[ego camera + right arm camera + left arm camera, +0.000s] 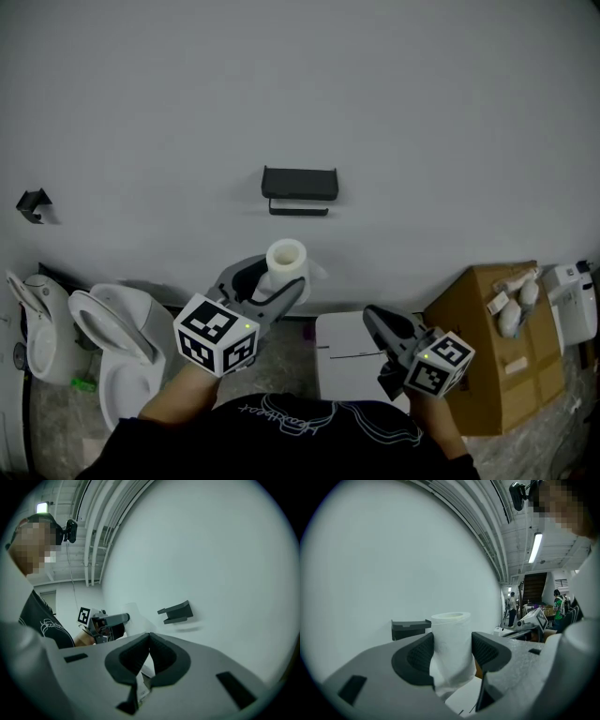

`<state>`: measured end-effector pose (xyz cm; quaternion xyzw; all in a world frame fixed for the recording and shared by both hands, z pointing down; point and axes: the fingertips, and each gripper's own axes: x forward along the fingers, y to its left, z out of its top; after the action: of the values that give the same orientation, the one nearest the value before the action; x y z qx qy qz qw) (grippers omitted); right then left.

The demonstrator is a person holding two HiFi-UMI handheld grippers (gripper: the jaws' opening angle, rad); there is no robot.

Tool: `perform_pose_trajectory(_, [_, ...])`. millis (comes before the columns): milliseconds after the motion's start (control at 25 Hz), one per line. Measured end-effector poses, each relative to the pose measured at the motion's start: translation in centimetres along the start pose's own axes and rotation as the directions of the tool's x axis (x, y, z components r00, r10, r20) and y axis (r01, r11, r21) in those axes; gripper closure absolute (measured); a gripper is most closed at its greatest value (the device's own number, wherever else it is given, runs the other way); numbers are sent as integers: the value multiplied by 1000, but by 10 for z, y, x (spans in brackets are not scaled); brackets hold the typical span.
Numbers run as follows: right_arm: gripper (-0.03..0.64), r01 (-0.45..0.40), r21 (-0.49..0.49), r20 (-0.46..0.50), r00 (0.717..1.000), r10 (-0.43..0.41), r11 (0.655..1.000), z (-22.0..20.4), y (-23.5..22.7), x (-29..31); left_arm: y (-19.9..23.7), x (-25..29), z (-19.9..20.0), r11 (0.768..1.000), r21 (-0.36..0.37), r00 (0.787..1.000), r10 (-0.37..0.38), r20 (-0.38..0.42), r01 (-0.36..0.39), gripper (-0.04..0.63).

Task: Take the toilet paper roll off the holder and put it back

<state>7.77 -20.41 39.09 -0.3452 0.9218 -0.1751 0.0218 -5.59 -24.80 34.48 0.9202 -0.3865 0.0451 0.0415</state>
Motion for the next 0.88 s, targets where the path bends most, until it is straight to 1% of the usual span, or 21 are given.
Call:
perform_pose_trajectory(160, [612, 7, -4, 10, 1000, -7, 1000, 7, -5, 10, 15, 9, 18, 999, 39, 1000, -9, 13, 8, 345])
perform_pose_trajectory(320, [612, 22, -3, 23, 999, -22, 1000, 13, -13, 18, 26, 20, 35, 998, 48, 999, -33, 35, 31, 344])
perform_pose_trajectory(480, [612, 45, -12, 42, 998, -45, 999, 20, -20, 21, 41, 33, 51, 996, 78, 998, -43, 55, 39, 345])
perform_pose_trajectory(680, [612, 82, -6, 60, 995, -81, 997, 27, -36, 27, 66, 56, 70, 995, 81, 996, -61, 73, 55, 344])
perform_pose_trajectory(880, [612, 111, -3, 74, 991, -111, 994, 30, -50, 32, 84, 81, 84, 993, 104, 995, -67, 81, 58, 345])
